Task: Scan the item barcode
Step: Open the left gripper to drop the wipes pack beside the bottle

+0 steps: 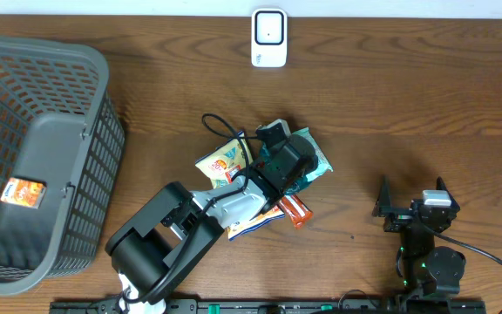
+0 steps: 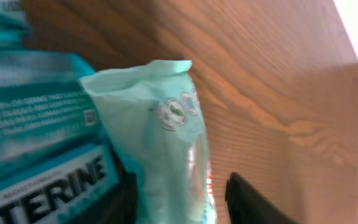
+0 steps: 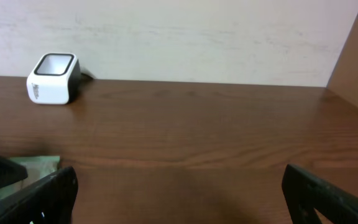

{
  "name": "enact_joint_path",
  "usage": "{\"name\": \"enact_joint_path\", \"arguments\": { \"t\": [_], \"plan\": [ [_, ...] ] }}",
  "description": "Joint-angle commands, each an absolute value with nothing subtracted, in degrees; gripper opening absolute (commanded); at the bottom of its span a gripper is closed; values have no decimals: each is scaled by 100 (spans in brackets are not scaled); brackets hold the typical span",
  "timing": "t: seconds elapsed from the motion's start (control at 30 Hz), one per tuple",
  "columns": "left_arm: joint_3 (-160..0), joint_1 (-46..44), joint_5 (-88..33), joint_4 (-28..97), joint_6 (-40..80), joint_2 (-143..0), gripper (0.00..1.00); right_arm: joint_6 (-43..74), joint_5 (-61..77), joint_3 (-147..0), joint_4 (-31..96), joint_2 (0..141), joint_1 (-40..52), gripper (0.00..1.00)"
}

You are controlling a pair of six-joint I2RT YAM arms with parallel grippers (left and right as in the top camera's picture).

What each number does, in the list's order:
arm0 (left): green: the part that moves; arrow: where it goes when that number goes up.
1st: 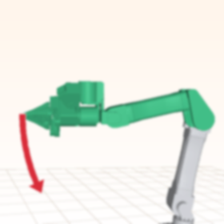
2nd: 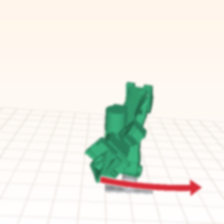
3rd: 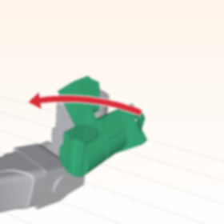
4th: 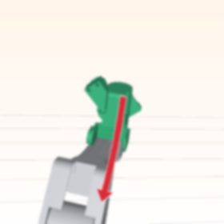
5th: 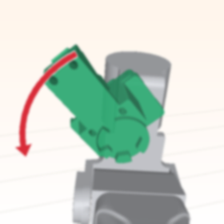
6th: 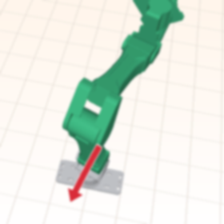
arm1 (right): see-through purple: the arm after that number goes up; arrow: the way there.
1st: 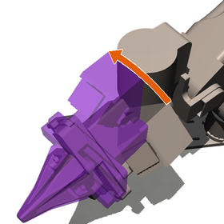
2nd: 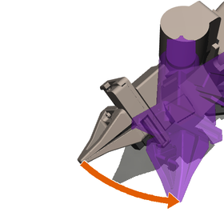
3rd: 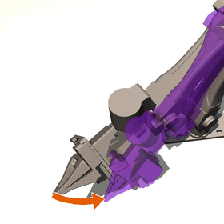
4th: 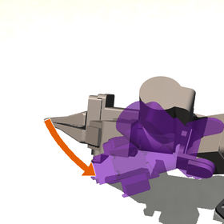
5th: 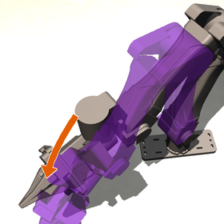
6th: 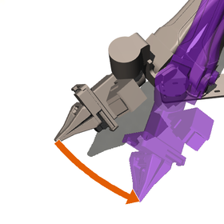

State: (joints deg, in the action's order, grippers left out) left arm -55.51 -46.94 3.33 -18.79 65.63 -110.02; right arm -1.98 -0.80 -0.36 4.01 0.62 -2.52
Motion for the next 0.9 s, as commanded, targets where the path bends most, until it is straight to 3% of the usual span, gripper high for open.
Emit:
{"name": "enact_joint_path", "arguments": {
  "t": [0.0, 0.17, 0.37, 0.53, 0.67, 0.87],
  "plan": [
    [-5430, -4713, 126, -2058, 6014, -10884, 54, -242, -49, -30, 421, 32, -204, 99],
    [-5430, -4770, 97, -2156, 5734, -10737, 61, -242, -49, -30, 421, 32, -204, 99],
    [-5430, -4740, 75, -1800, 4910, -9933, 82, -244, -49, -30, 421, 32, -204, 99],
    [-5437, -4510, 266, -1144, 4296, -8739, 92, -242, -49, -30, 421, 32, -204, 99],
    [-5450, -3970, 539, -231, 4005, -7585, 94, -244, -49, -30, 421, 32, -204, 99],
    [-5592, -2460, 561, 1155, 3962, -6101, 99, -242, -49, -30, 419, 32, -204, 99]
  ]
}}
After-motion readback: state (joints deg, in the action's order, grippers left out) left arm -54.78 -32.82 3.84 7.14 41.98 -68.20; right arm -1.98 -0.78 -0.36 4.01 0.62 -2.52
